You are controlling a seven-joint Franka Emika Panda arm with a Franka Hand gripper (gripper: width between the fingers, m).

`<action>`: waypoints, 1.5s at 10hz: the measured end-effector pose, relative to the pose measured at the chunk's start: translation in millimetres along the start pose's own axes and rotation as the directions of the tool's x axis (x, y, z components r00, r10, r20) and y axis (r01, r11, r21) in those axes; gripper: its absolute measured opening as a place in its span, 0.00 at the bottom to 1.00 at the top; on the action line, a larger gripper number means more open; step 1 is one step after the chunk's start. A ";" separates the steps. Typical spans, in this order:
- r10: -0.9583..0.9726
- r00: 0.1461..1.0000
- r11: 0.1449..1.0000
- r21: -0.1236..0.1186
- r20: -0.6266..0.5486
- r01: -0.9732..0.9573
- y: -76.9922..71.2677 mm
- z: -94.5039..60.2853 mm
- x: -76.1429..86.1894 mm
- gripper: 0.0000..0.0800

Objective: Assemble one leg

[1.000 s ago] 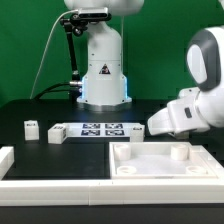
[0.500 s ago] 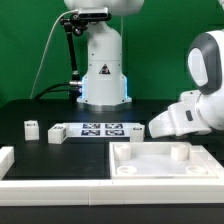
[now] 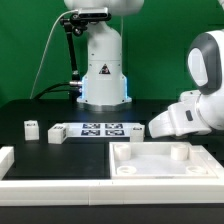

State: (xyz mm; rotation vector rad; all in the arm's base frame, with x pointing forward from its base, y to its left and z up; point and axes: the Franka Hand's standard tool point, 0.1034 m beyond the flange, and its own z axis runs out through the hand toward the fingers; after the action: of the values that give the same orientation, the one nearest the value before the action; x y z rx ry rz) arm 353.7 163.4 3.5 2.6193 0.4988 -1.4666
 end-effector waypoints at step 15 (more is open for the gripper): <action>-0.030 0.726 1.000 -0.024 -0.688 0.019 58.6 -124.2 -33.4 0.37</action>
Offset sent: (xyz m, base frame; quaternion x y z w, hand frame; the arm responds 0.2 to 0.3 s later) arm 0.0120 -0.0061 0.0698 0.0422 -0.0416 -0.0067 0.9982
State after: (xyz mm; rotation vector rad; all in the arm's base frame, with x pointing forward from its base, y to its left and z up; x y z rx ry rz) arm 457.7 130.4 93.4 3.0892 0.5878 -0.4067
